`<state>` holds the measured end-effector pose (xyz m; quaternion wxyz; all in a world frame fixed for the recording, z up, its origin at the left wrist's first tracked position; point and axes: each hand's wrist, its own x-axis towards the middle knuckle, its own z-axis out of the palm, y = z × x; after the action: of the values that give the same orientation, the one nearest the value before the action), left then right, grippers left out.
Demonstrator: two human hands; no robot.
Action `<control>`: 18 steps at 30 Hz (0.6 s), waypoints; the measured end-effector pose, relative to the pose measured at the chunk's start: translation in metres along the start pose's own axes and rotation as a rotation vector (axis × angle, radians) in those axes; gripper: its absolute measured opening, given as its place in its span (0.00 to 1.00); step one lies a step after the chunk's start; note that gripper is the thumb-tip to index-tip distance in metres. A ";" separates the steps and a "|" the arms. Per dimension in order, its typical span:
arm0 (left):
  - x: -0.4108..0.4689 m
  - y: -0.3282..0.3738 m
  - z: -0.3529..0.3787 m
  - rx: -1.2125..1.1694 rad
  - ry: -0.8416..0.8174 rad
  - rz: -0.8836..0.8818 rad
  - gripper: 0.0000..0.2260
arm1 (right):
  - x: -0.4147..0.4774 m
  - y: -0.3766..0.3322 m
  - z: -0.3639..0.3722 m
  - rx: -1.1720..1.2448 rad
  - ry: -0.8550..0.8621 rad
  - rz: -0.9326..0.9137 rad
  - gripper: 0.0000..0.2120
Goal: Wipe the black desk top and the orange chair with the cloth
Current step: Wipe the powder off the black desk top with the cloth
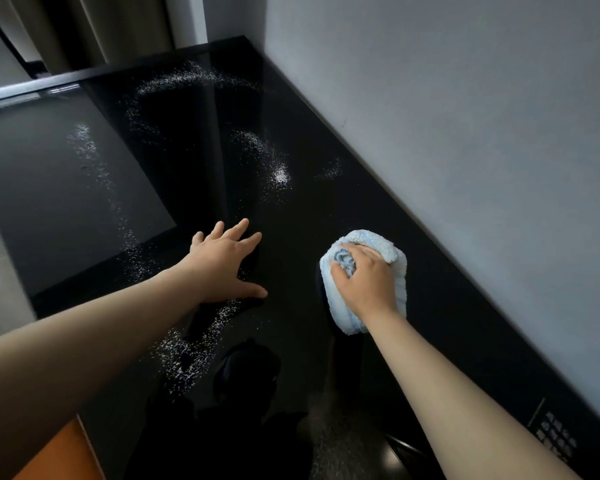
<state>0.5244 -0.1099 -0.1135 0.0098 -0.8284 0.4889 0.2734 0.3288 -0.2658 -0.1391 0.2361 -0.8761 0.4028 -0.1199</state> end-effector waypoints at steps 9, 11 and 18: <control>-0.047 -0.049 0.013 0.067 -0.004 -0.101 0.39 | -0.041 -0.030 0.021 0.056 -0.006 -0.036 0.15; -0.051 -0.055 0.016 0.087 -0.048 -0.103 0.39 | -0.050 -0.038 0.026 0.046 0.001 -0.035 0.18; -0.055 -0.054 0.023 0.125 -0.047 -0.085 0.37 | -0.072 -0.053 0.042 0.036 -0.014 -0.035 0.25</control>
<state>0.5380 -0.0312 -0.1212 0.0844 -0.8395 0.4690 0.2610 0.3337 -0.1681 -0.1494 0.2527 -0.8794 0.3836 -0.1252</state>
